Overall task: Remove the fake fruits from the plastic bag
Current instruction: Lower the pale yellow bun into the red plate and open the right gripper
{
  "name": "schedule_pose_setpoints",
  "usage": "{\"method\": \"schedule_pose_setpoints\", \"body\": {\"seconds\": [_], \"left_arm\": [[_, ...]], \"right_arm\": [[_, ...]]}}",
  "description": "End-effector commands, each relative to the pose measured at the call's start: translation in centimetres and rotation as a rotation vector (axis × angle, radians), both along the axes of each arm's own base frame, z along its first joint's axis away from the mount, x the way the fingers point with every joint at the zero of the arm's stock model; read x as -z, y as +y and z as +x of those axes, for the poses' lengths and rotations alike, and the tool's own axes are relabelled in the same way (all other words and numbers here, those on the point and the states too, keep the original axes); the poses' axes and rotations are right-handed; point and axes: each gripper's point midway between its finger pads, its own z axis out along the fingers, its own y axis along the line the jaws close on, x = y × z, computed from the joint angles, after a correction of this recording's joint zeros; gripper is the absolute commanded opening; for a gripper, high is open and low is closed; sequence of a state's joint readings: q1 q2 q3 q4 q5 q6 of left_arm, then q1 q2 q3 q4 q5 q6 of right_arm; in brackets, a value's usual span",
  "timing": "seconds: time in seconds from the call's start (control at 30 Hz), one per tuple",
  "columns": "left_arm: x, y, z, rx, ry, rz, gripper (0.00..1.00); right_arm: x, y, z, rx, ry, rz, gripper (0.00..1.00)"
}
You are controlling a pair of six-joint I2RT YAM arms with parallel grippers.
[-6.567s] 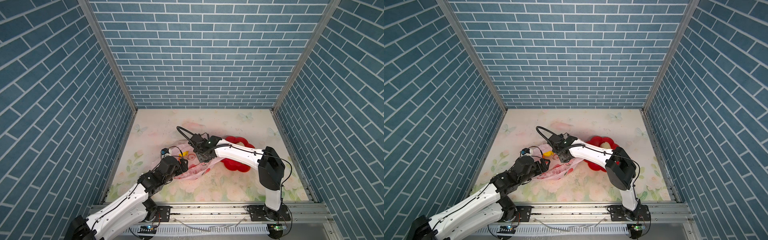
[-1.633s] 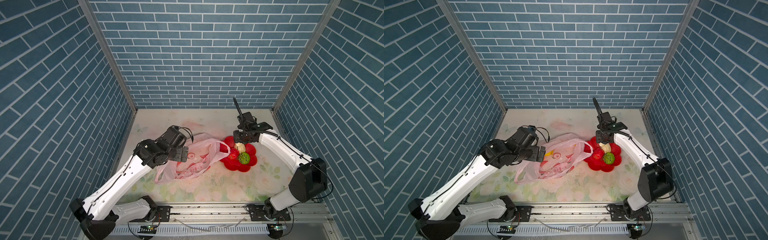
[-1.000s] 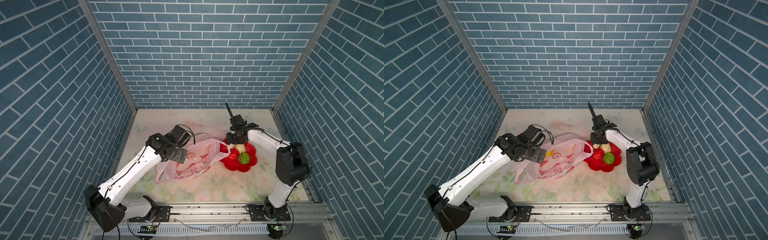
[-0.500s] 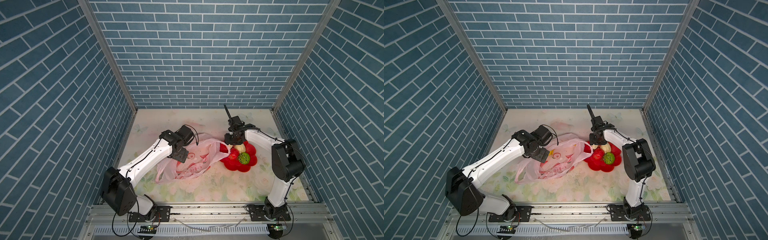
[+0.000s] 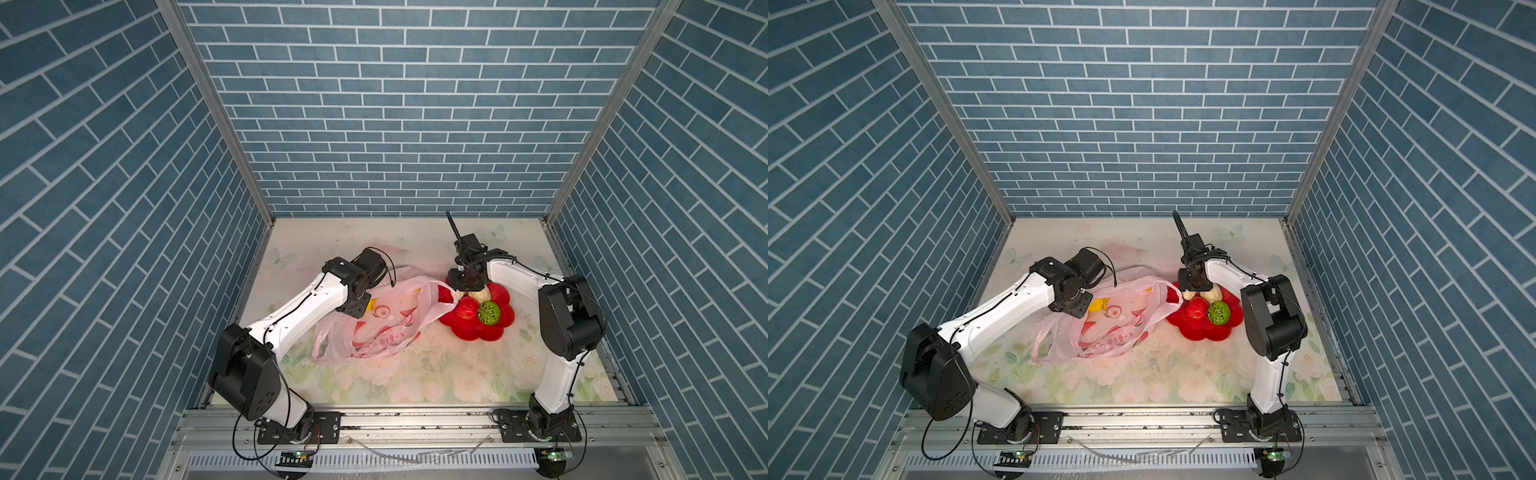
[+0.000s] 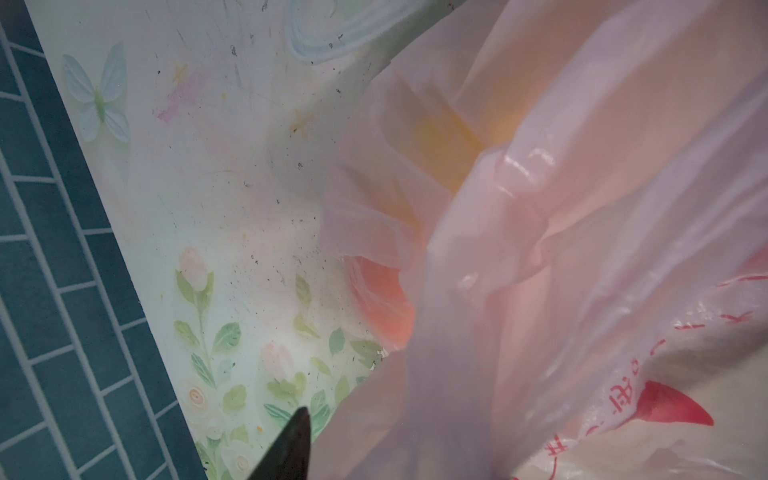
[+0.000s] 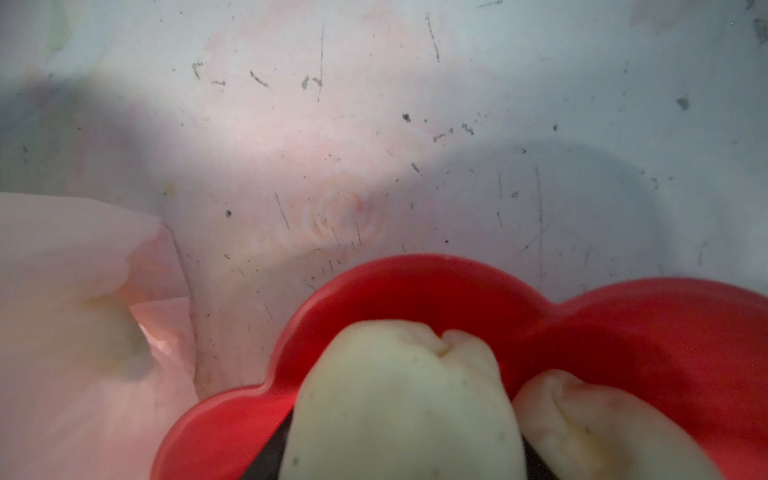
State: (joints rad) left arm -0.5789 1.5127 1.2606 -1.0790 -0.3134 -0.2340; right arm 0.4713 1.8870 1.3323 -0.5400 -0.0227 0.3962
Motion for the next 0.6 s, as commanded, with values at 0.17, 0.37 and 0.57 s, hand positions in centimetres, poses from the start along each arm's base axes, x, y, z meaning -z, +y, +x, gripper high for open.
{"method": "schedule_pose_setpoints", "body": {"seconds": [0.17, 0.37, 0.57], "left_arm": [[-0.4, 0.9, -0.2, -0.019, -0.018, 0.010, 0.36], [-1.5, 1.4, -0.2, -0.022, -0.058, 0.022, 0.28], [-2.5, 1.9, -0.2, -0.024, -0.095, 0.025, 0.24]], "right_arm": [[-0.8, 0.6, 0.3, 0.011, -0.022, 0.008, 0.72], [-3.6, 0.5, 0.3, 0.007, -0.086, -0.007, 0.76], [-8.6, -0.5, -0.2, 0.026, -0.211, -0.045, 0.76]]}}
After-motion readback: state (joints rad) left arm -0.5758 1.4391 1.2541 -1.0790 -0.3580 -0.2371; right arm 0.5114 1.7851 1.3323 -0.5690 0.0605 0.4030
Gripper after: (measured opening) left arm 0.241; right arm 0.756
